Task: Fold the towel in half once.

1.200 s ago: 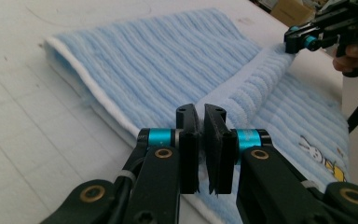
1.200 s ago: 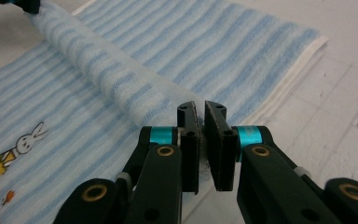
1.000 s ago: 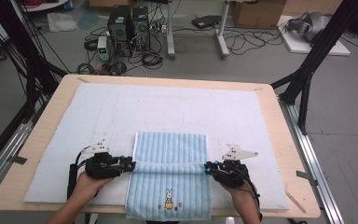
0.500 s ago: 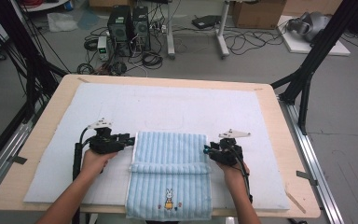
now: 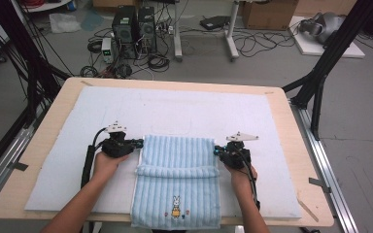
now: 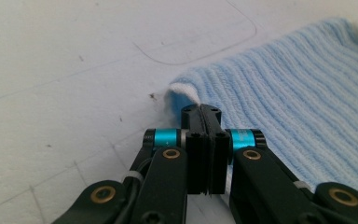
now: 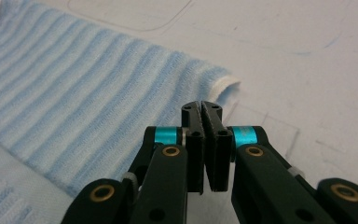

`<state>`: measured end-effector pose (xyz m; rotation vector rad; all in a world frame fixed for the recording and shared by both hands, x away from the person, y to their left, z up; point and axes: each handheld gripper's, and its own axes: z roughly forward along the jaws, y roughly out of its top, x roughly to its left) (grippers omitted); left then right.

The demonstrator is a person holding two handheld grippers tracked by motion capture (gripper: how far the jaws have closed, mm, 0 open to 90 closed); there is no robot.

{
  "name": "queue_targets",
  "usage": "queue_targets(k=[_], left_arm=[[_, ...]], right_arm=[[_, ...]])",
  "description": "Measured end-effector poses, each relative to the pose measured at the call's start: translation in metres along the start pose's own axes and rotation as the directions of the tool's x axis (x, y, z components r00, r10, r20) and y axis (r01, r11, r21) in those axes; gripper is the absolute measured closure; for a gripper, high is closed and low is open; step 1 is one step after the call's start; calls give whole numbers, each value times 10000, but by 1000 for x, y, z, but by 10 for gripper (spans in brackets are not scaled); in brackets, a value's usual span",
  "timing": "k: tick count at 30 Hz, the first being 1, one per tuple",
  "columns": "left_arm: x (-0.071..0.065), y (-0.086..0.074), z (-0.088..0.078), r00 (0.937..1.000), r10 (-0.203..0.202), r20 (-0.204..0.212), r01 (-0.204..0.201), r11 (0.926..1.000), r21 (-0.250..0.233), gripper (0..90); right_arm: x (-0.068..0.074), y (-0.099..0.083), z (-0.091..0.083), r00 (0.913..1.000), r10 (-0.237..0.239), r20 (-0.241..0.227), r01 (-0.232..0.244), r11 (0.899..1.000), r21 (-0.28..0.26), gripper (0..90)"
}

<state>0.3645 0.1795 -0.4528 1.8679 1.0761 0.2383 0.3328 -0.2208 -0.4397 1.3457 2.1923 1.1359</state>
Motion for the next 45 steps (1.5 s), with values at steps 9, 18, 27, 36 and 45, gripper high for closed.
queue_targets(k=[9,18,27,36,45], left_arm=[[2,0,-9,9994,-342,42,341,9991,264,551],[-17,-4,0,9899,1342,-449,-1313,9894,615,476],[-16,-4,1,9938,1083,238,-1097,9919,634,860],[7,20,20,9999,13,-126,-10,9997,231,863],[36,48,46,9982,-464,-385,461,9989,-104,860]], right_arm=[[0,-1,-2,9983,513,-288,-515,9987,-61,510],[11,-5,9,9985,-520,194,505,9961,720,420],[15,-4,8,9921,-534,-1134,637,9939,900,831],[3,11,24,9954,-117,-949,174,9981,590,837],[-15,46,55,9999,-26,-99,30,9993,366,836]])
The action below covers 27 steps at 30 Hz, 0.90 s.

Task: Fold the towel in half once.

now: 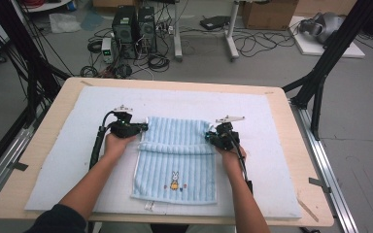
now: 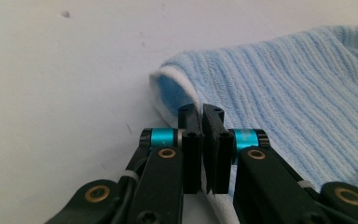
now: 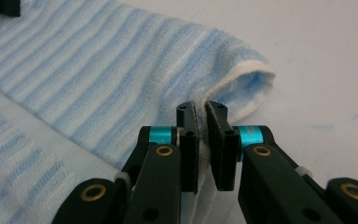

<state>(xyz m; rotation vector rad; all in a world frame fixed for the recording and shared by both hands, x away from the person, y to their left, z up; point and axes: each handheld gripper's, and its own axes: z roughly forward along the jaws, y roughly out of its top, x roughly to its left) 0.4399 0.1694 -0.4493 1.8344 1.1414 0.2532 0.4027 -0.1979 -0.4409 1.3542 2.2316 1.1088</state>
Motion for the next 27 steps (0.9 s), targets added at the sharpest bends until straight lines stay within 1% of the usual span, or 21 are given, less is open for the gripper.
queue_targets(k=[1,3,4,6,8,11,12,13,14,15,16,17,18,19,20,21,22,23,24,26,27], left_arm=[[2,3,1,10000,34,-39,-34,10000,-1,860],[5,7,5,10000,16,-89,-16,10000,-11,859],[6,9,6,9999,71,-128,-71,10000,-25,859],[7,11,8,9999,51,-145,-54,9998,-211,859],[8,11,11,9999,73,-115,-75,9999,-123,859],[8,11,15,9997,214,-153,-218,9995,-230,859],[8,11,16,9996,238,-174,-241,9996,-175,857],[8,10,17,9996,187,-197,-190,9997,-147,853],[8,10,16,9995,139,-276,-144,9997,-192,832],[9,11,15,9990,-20,-439,9,9997,-240,751],[10,11,13,9982,-231,-559,218,9995,-240,633],[13,12,9,9983,-362,-459,351,9991,-226,593],[14,12,6,9984,-411,-386,403,9990,-210,576],[15,13,2,9983,-541,-231,537,9984,-169,550],[15,13,-1,9982,-606,-28,606,9981,-129,535],[13,14,-4,9985,-508,199,510,9987,-95,535],[11,14,-6,9986,-401,333,405,9991,-108,535],[6,12,-9,9986,-202,483,215,9994,-272,538],[4,11,-10,9982,-122,589,144,9992,-370,553],[-2,5,-11,9958,64,915,-35,9995,-314,574],[-4,2,-11,9944,259,1027,-238,9995,-215,584]], right_arm=[[-1,3,2,10000,97,12,-97,10000,22,836],[-4,8,6,9999,129,96,-127,9998,-121,835],[-5,10,7,9998,141,146,-138,9998,-160,835],[-7,13,11,9995,108,307,-100,9996,-254,835],[-9,13,14,9993,185,337,-176,9995,-265,835],[-13,11,19,9984,343,440,-332,9991,-253,833],[-14,11,19,9979,438,474,-426,9987,-272,830],[-14,12,20,9979,413,491,-401,9989,-263,824],[-15,13,20,9979,341,552,-326,9991,-268,797],[-14,14,20,9969,357,703,-337,9990,-289,731],[-15,14,18,9955,477,819,-448,9983,-365,663],[-17,14,16,9946,665,793,-626,9968,-500,627],[-20,14,12,9940,856,687,-812,9947,-637,579],[-21,15,9,9930,1025,589,-983,9926,-716,558],[-22,15,5,9918,1238,308,-1207,9888,-883,552],[-22,15,1,9926,1205,128,-1186,9879,-1000,555],[-20,15,-3,9951,985,-36,-983,9898,-1027,570],[-18,14,-5,9956,890,-285,-914,9910,-980,578],[-14,13,-6,9955,710,-623,-760,9938,-815,587],[-8,9,-5,9943,415,-978,-470,9974,-551,595],[-6,7,-4,9933,313,-1115,-363,9984,-432,595]])
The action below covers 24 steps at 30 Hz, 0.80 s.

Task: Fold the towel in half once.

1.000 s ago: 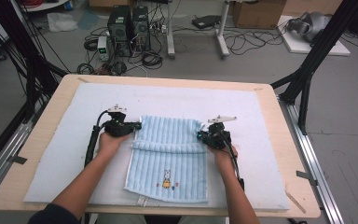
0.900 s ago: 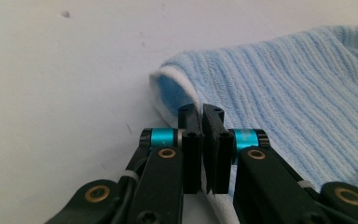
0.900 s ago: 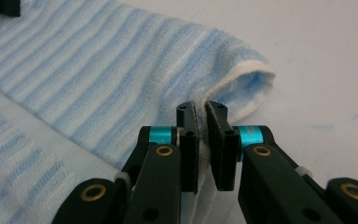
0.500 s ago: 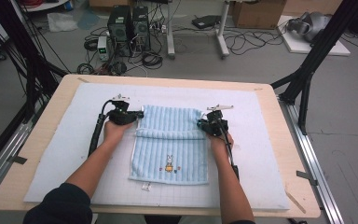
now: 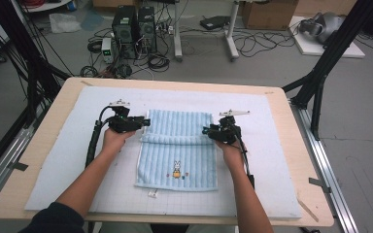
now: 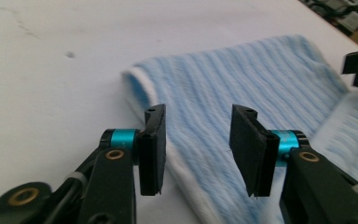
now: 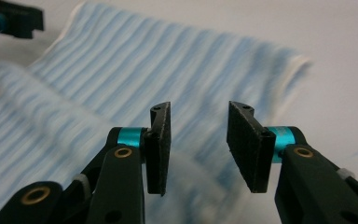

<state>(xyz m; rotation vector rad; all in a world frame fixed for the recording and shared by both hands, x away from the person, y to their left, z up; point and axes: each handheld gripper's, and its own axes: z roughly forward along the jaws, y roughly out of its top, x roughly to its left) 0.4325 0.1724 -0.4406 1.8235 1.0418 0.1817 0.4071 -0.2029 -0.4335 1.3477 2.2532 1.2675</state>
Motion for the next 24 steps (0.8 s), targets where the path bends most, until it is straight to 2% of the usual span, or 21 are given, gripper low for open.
queue_targets(k=[3,5,7,8,10,11,12,14,18,21,22,24], left_arm=[[-5,-9,0,9991,197,383,-208,9994,291,588],[-8,-14,-2,9983,253,524,-274,9989,384,584],[-12,-19,-5,9971,412,638,-444,9978,494,575],[-14,-21,-6,9962,585,638,-624,9962,611,582],[-17,-25,-7,9942,890,603,-937,9924,799,636],[-19,-26,-8,9926,1097,516,-1138,9900,836,664],[-21,-28,-10,9916,1215,437,-1248,9888,818,694],[-22,-28,-12,9916,1202,481,-1236,9894,767,704],[-23,-26,-25,9928,1082,518,-1096,9937,247,643],[-22,-25,-36,9910,1074,794,-1050,9939,-338,626],[-22,-26,-37,9894,1140,902,-1108,9931,-395,619],[-23,-29,-35,9873,1213,1026,-1201,9926,-182,600]], right_arm=[[2,-7,0,9996,32,-263,-22,9993,373,572],[1,-9,0,9996,123,-247,-105,9975,705,571],[0,-11,-2,9997,11,-238,12,9956,934,631],[0,-11,-3,9996,-4,-280,32,9949,1010,694],[1,-15,-5,9993,-232,-280,258,9950,965,792],[1,-16,-6,9992,-171,-362,207,9946,1020,814],[3,-18,-7,9990,-328,-305,357,9944,998,824],[5,-21,-8,9987,-439,-247,459,9954,844,829],[7,-24,-11,9987,-479,-198,493,9955,807,827],[8,-24,-11,9986,-507,-144,518,9948,873,825],[8,-24,-10,9986,-521,-132,531,9949,863,825],[8,-25,-10,9986,-507,-145,517,9950,857,824]])
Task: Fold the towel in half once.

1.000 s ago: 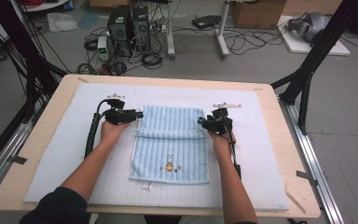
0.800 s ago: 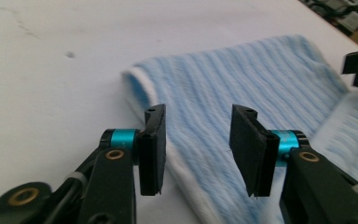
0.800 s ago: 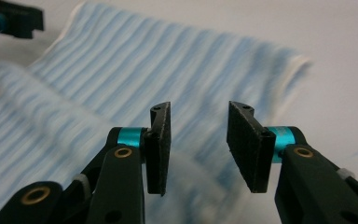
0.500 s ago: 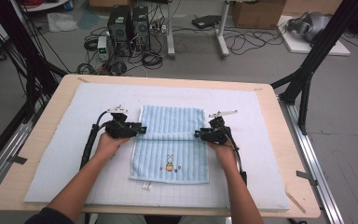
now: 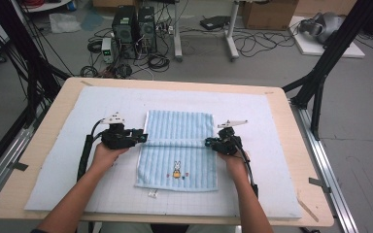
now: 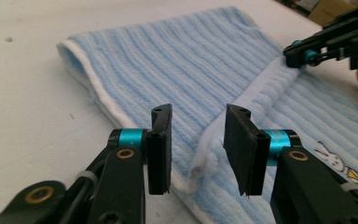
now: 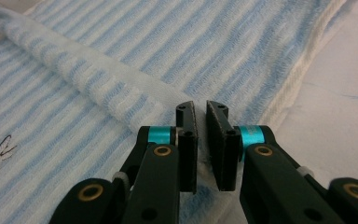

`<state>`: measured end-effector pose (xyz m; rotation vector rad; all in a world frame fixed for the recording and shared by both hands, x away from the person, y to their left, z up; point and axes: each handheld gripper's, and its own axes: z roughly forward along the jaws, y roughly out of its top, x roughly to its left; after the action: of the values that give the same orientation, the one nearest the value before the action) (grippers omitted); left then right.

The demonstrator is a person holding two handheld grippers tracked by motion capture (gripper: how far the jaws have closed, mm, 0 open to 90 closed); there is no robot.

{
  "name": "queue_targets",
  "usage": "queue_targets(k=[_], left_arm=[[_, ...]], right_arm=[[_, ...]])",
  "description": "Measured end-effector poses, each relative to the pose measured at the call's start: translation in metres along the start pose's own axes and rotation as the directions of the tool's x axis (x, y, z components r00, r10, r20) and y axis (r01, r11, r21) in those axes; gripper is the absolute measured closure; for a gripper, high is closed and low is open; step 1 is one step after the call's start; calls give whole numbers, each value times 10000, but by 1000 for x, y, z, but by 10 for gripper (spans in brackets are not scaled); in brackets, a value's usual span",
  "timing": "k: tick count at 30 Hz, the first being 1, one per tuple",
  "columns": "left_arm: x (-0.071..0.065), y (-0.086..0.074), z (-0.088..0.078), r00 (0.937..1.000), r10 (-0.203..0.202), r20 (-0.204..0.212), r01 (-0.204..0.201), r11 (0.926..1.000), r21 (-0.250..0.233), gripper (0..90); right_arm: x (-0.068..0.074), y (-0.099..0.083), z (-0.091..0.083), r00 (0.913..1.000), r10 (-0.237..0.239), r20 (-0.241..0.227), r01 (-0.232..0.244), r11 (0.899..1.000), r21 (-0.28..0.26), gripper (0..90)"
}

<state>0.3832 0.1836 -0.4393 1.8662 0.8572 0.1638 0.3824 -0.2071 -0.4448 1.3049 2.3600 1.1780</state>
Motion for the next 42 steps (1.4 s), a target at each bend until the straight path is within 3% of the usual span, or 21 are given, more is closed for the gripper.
queue_targets(k=[5,6,7,11,18,26,33,39,42], left_arm=[[-7,-6,12,9985,537,-54,-532,9963,674,600],[-9,-8,14,9965,793,-265,-762,9917,1037,682],[-10,-9,14,9952,907,-370,-862,9902,1095,813],[-13,-7,6,9961,822,-306,-801,9946,660,847],[-20,-18,-13,9979,570,300,-571,9984,15,846],[-38,-30,-30,9935,875,730,-872,9962,-73,845],[-53,-39,-43,9887,1069,1050,-1060,9943,-141,845],[-60,-46,-48,9864,1100,1224,-1101,9939,-60,844],[-63,-49,-54,9843,1108,1373,-1100,9938,-128,845]], right_arm=[[0,0,-1,9999,118,-20,-118,9999,-8,819],[-1,0,-1,9999,135,-10,-135,9999,-16,819],[-1,-1,-1,9998,184,-43,-184,9998,-36,823],[2,-3,-7,9998,96,-176,-100,9996,-254,832],[17,-13,-30,9985,-312,-460,275,9965,-788,833],[33,-25,-50,9961,-719,-512,670,9936,-911,832],[47,-46,-62,9926,-997,-686,931,9913,-929,832],[54,-55,-71,9926,-899,-819,814,9915,-1019,831],[59,-61,-74,9896,-1135,-881,1049,9898,-968,830]])
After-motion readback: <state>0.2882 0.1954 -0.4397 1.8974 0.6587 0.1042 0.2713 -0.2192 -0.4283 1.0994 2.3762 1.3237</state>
